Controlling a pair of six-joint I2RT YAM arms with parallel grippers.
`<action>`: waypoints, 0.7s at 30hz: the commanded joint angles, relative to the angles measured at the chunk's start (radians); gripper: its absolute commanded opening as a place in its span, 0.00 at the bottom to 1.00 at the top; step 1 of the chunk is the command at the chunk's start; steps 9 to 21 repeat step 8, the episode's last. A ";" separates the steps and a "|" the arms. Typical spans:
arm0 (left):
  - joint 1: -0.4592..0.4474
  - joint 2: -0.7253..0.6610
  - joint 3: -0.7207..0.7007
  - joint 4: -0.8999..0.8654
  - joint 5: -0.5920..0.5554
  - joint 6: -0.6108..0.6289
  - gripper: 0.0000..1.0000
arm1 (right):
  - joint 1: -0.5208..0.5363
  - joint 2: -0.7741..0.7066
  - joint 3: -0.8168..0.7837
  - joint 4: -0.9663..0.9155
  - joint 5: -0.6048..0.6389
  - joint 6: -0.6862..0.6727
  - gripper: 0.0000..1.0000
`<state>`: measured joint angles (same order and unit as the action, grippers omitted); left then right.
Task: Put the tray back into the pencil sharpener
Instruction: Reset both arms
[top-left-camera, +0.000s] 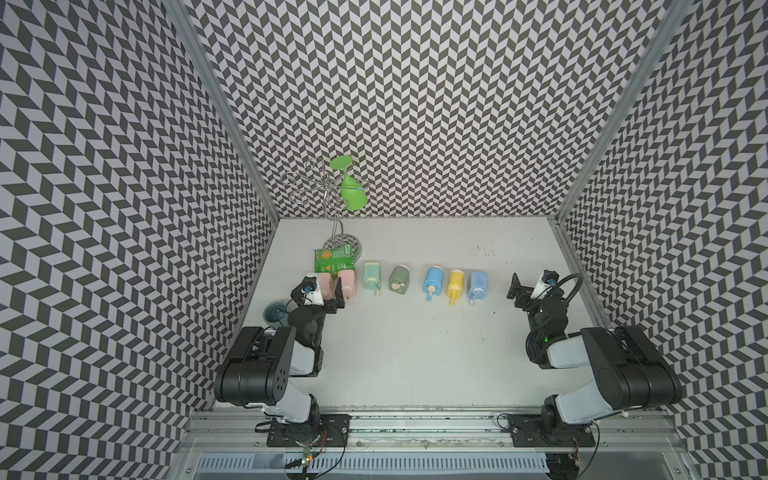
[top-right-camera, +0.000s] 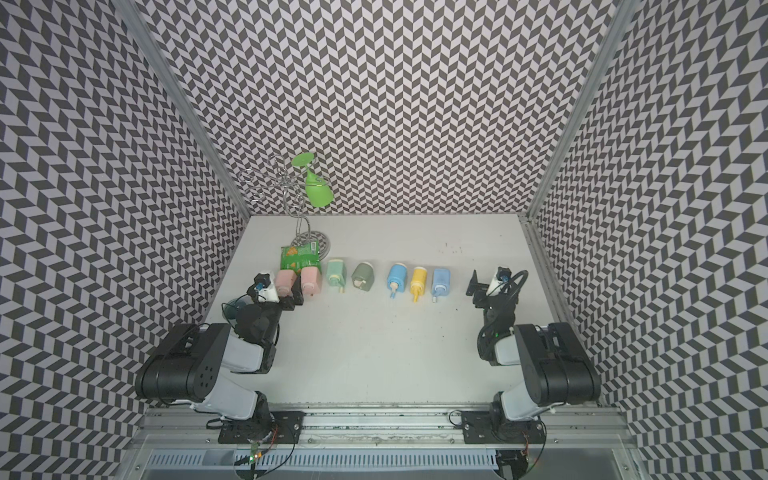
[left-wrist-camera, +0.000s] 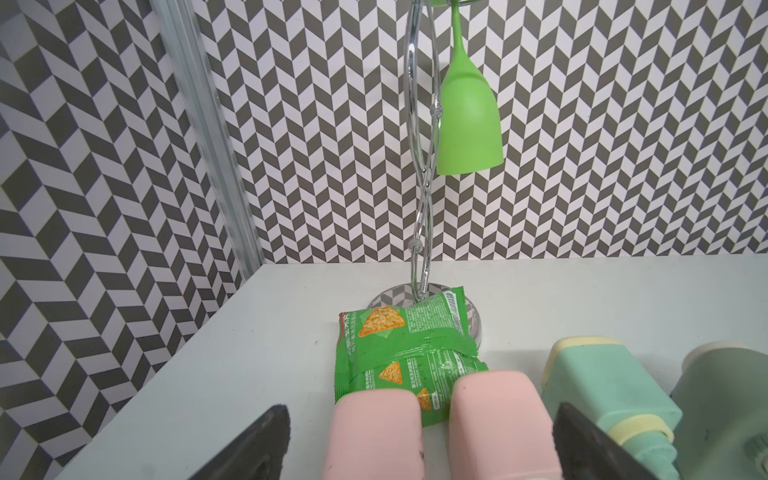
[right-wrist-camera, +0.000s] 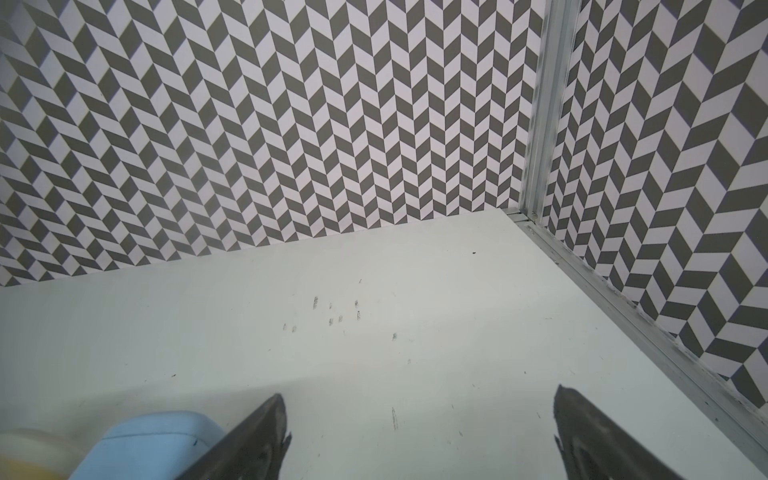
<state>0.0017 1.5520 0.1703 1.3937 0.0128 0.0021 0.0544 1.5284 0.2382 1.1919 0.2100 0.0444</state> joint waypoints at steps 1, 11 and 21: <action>0.021 0.002 0.016 -0.009 -0.034 -0.042 1.00 | 0.009 -0.004 0.018 0.034 0.034 -0.011 0.99; -0.004 0.002 0.064 -0.101 -0.093 -0.033 1.00 | 0.013 -0.002 0.023 0.028 0.036 -0.012 0.99; -0.004 0.002 0.064 -0.101 -0.093 -0.033 1.00 | 0.013 -0.002 0.023 0.028 0.036 -0.012 0.99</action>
